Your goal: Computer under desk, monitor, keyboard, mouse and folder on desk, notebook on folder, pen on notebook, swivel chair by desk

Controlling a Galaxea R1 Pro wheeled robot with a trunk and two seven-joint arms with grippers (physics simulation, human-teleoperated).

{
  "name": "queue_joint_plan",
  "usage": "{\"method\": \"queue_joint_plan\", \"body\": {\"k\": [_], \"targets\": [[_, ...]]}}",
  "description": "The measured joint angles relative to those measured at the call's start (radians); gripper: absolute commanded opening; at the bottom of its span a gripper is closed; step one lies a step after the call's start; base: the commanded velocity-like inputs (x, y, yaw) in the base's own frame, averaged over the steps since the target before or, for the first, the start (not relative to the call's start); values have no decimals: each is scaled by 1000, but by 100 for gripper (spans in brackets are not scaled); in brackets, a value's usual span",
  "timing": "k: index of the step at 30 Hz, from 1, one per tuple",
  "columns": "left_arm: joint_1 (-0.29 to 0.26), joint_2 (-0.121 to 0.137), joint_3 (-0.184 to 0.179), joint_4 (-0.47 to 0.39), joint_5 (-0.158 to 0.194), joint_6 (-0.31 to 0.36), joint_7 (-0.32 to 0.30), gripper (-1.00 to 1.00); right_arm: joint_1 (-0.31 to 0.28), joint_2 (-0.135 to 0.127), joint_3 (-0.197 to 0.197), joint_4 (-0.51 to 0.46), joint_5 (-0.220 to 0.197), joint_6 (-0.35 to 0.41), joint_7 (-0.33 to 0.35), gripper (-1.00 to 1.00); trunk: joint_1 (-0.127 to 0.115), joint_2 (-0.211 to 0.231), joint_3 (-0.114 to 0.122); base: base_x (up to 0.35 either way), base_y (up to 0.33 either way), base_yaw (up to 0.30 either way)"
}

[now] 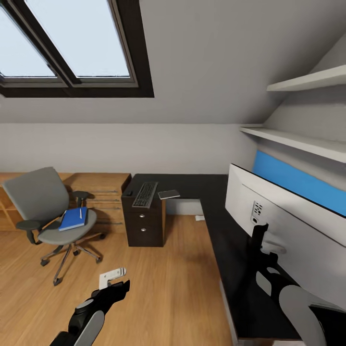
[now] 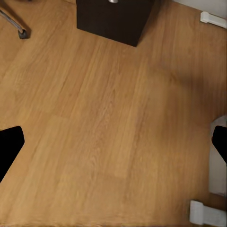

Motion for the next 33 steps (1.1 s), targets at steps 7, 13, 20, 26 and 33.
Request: {"method": "queue_joint_plan", "body": {"k": [7, 13, 20, 26, 33], "targets": [[0, 0, 0, 0, 0, 0, 0, 100, 0, 0, 1, 1, 1, 0, 0, -100, 0, 0, 0, -286, -208, 0], [0, 0, 0, 0, 0, 0, 0, 100, 0, 1, 2, 1, 2, -1, 0, -100, 0, 0, 0, -295, -103, 0], [0, 0, 0, 0, 0, 0, -1, 100, 0, 3, 0, 1, 1, -1, 0, -100, 0, 0, 0, -169, -4, 0], [0, 0, 0, 0, 0, 0, -1, 100, -1, 3, 12, -1, 7, -3, 1, 100, -1, 0, 0, -3, 0, 0], [0, 0, 0, 1, 0, 0, -1, 100, -1, 3, 14, -1, 7, -3, 2, 100, -1, 0, 0, 0, 0, 0]]}}
